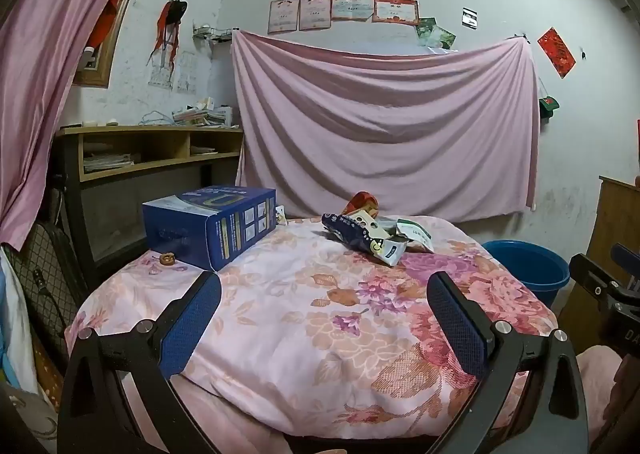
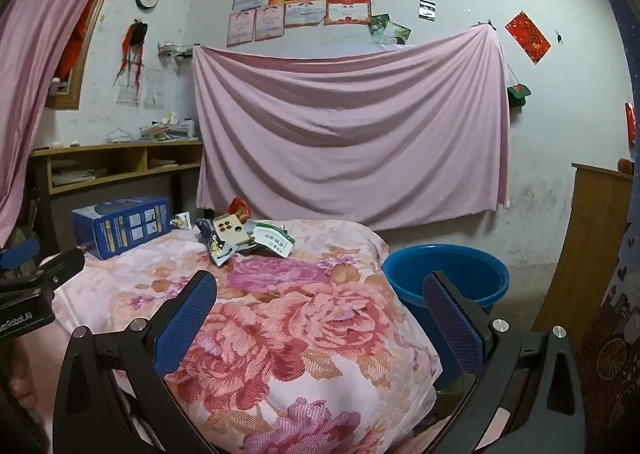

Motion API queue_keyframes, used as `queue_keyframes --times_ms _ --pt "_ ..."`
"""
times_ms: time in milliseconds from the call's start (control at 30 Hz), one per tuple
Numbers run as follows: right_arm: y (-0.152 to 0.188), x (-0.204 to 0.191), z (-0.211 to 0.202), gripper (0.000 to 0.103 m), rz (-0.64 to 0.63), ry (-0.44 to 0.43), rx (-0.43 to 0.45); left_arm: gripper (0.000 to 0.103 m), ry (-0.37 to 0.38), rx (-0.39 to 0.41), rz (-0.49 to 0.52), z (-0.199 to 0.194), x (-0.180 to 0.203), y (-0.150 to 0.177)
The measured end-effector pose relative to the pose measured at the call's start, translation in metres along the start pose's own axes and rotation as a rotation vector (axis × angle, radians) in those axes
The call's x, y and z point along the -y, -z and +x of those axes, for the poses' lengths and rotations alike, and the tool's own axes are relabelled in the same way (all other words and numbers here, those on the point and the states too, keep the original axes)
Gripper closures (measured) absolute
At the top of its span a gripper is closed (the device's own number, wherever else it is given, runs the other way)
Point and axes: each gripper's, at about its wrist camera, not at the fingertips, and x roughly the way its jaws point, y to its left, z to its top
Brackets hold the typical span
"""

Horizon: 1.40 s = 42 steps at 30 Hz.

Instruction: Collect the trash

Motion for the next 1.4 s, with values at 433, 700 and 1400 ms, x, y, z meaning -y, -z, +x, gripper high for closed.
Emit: queue_keyframes --times_ms 433,700,1400 --pt "0.0001 -0.001 -0.0003 0.0 -0.005 0.0 0.0 0.002 -0.001 -0.007 -0.002 0.0002 -0.0015 -0.001" --pt "0.0003 0.0012 0.0006 0.0 -0.001 -0.001 0.0 0.002 -0.001 -0.006 0.0 0.0029 -0.0005 -0.0003" --pt "0.0006 0.0009 0.0013 0.0 0.001 -0.002 -0.002 0.002 -0.002 -0.005 0.006 0.0029 0.0004 -0.0003"
